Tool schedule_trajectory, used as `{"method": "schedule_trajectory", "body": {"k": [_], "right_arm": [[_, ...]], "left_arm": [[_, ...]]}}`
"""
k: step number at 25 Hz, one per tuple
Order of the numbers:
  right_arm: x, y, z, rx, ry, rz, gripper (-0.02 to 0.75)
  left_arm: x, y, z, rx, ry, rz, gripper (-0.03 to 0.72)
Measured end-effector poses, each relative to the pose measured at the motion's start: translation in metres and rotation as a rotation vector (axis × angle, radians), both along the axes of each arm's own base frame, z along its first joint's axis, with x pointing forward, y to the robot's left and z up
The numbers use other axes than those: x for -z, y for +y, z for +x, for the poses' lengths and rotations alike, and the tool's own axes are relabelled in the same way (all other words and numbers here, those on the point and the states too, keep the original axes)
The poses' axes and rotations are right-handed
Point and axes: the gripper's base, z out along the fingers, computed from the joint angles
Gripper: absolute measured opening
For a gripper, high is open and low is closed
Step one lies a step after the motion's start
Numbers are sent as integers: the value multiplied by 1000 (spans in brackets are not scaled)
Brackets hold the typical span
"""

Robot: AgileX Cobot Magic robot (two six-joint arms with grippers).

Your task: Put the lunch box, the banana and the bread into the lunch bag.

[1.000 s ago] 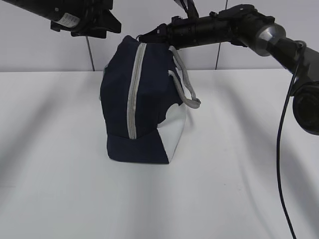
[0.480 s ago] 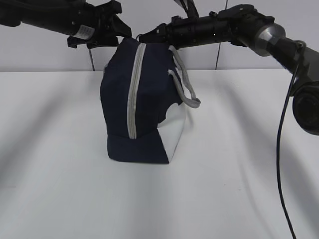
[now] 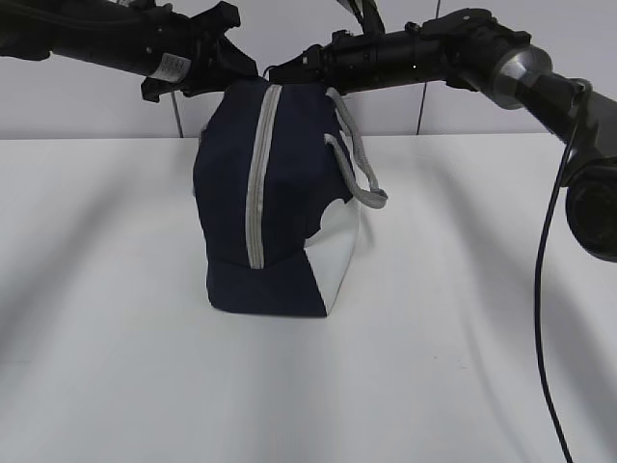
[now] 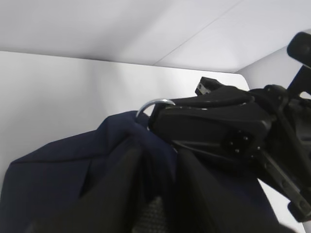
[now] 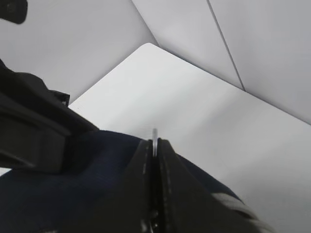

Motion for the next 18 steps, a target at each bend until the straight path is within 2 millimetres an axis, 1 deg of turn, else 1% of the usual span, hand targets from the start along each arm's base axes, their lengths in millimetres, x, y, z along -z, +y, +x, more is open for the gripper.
{"method": "schedule_trajectory", "body": {"k": [2,6,9,10,14,18], "right_arm": [[0,0,0,-1,-2,-1,-16],[0,0,0,1,-2,-1,-16],[-2,0,0,3,-9,0,-16],[-3,0,0,3,-13,1,-16],[-12,0,1,13,-31,13,-16],[-23,-10,5,73,-32,43,-16]], "left_arm": [[0,-3,-1,8,2,-2,163],[2,-8,-2,19,8,-2,125],[4,-8,-2,26,13,-3,34],[4,-8,-2,28,15,-3,20],[4,-8,-4,49,28,-8,14],[2,-7,-6,75,26,-4,14]]}}
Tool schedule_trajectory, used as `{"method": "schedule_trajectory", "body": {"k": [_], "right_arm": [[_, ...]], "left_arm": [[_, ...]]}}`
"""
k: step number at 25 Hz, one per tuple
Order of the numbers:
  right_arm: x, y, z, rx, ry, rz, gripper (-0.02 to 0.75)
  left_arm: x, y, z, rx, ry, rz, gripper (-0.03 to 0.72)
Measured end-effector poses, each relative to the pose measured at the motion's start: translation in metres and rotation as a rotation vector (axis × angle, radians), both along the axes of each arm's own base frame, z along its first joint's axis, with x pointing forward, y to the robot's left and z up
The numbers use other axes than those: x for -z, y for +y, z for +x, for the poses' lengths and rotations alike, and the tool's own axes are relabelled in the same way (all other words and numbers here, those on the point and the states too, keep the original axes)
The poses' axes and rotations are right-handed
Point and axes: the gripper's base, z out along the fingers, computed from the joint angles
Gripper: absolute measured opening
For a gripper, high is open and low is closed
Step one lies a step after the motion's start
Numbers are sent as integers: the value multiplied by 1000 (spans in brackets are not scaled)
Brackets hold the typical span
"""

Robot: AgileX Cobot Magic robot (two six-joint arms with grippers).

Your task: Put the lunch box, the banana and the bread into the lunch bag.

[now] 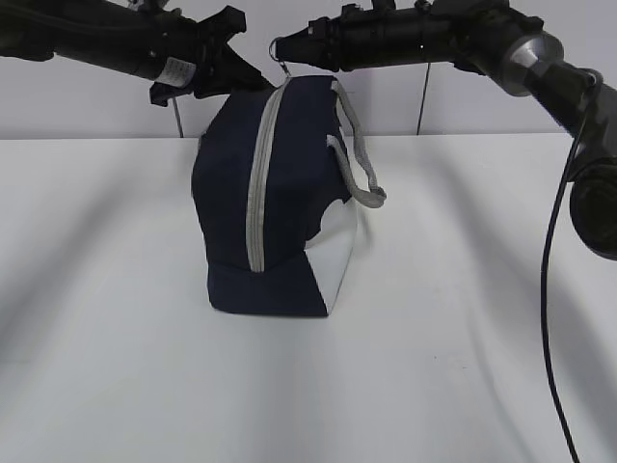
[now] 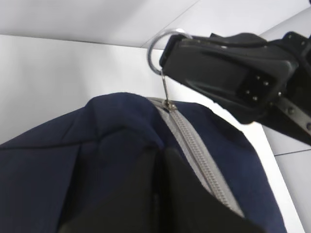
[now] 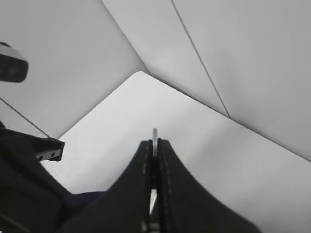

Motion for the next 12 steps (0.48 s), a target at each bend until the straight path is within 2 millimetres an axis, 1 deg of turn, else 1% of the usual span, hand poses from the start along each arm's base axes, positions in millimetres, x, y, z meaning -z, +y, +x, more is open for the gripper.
{"method": "schedule_trajectory", "body": {"k": [4,12], "right_arm": [[-1,-8,3,38,26,22,-16],[-2,-11,5,63,26,29,-16]], "left_arm": [[-12,0,-6,54,-64,33,14],[-27,-2,-19,190,-145,80,14]]}}
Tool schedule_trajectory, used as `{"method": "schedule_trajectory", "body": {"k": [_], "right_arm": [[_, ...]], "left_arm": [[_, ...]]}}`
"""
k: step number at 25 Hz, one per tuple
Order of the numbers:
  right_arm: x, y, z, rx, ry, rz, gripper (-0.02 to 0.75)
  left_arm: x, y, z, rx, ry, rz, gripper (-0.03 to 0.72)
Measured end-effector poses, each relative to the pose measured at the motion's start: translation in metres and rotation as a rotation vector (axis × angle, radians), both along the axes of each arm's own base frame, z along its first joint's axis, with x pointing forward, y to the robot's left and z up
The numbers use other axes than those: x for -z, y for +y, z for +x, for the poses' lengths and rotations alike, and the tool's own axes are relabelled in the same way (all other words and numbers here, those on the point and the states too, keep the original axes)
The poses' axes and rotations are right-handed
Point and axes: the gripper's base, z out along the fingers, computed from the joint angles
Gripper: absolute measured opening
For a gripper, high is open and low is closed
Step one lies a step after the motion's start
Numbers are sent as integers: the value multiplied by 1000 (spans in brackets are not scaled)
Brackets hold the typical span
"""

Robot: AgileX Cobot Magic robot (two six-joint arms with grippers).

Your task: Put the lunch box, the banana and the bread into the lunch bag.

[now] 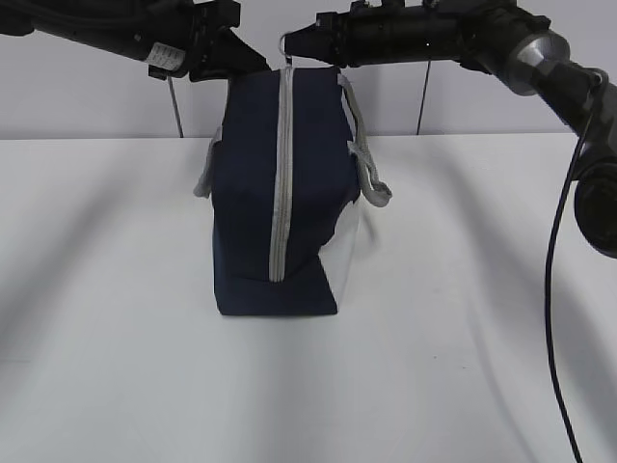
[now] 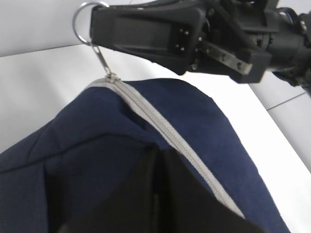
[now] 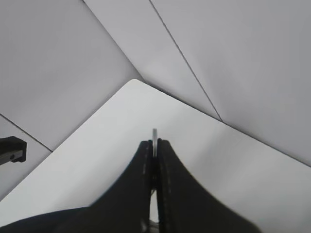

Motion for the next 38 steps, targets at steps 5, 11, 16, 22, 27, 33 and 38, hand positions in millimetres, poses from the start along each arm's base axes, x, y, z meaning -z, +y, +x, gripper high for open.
{"method": "schedule_trajectory", "body": {"k": [5,11,16,22,27,33,38], "right_arm": [[0,0,0,4,11,7,-16],[10,-2,3,16,54,21,-16],[24,-2,6,30,84,25,-16],[24,-3,7,38,82,30,-16],[33,-3,8,39,98,34,-16],[52,-3,12,48,133,48,-16],[60,-3,12,48,153,61,-16]], "left_arm": [[-9,0,-8,62,-40,25,13],[-12,-1,-12,115,-62,38,13],[-12,-2,-16,162,-72,46,13],[-12,-2,-16,174,-76,47,13],[-12,-3,-17,182,-76,48,13],[-11,-3,-17,192,-86,54,11],[-11,-1,-16,190,-93,62,11]]}}
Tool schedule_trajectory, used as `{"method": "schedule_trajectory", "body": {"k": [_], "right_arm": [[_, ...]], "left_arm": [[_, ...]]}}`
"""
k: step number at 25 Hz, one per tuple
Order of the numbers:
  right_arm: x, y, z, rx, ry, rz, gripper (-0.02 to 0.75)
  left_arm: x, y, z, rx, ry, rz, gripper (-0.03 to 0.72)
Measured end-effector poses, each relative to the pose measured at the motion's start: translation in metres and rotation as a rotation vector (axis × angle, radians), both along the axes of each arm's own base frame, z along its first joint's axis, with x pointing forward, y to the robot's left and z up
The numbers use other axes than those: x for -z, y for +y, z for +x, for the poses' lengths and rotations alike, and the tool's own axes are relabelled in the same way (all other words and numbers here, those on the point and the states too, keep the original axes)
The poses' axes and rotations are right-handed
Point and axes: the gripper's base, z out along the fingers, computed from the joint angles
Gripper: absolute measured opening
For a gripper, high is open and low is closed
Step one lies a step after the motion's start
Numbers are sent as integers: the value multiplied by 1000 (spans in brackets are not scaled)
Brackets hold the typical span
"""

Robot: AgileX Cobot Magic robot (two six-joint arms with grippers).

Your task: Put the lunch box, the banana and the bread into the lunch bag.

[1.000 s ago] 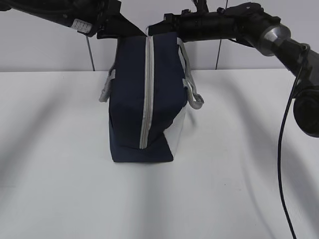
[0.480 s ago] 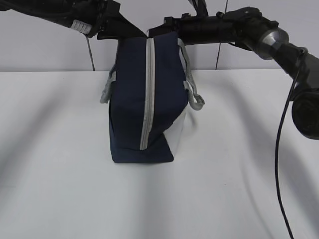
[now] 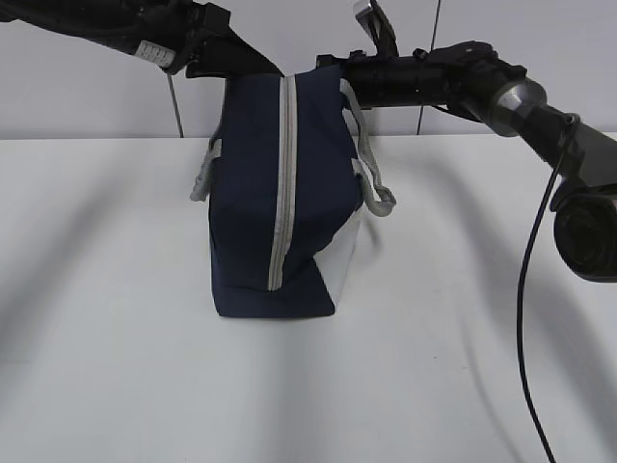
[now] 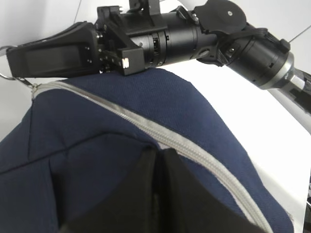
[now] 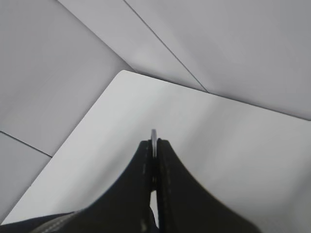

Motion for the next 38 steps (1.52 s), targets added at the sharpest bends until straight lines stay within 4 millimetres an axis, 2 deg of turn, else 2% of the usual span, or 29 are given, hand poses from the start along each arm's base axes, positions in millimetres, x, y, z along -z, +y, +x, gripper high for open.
{"method": "schedule_trajectory", "body": {"k": [8,11,12,14,18,21,25,32,35,38], "right_arm": [[-2,0,0,-3,-18,-9,-16],[-4,-3,1,3,-24,-19,-1],[-5,-3,1,8,-30,-27,12],[-8,-5,2,28,-45,-39,67],[-11,-7,3,39,-56,-42,248],[-16,-8,3,33,-83,-48,344],[-26,-8,2,33,-125,-57,368],[-30,-9,3,43,-136,-57,370],[-34,-9,2,43,-143,-56,370],[-53,-9,-1,44,-176,-52,370]], "left_arm": [[0,0,1,-11,-3,0,13],[0,1,3,-45,5,-8,46],[-1,1,4,-60,6,-12,71],[-2,2,6,-96,8,-21,167],[-10,5,10,-184,-19,-37,381],[-12,7,15,-240,-42,-44,440],[-12,10,18,-280,-60,-34,455],[-10,19,23,-406,-43,30,456],[-19,22,18,-419,-62,59,454],[-29,27,13,-439,-76,89,451]]}}
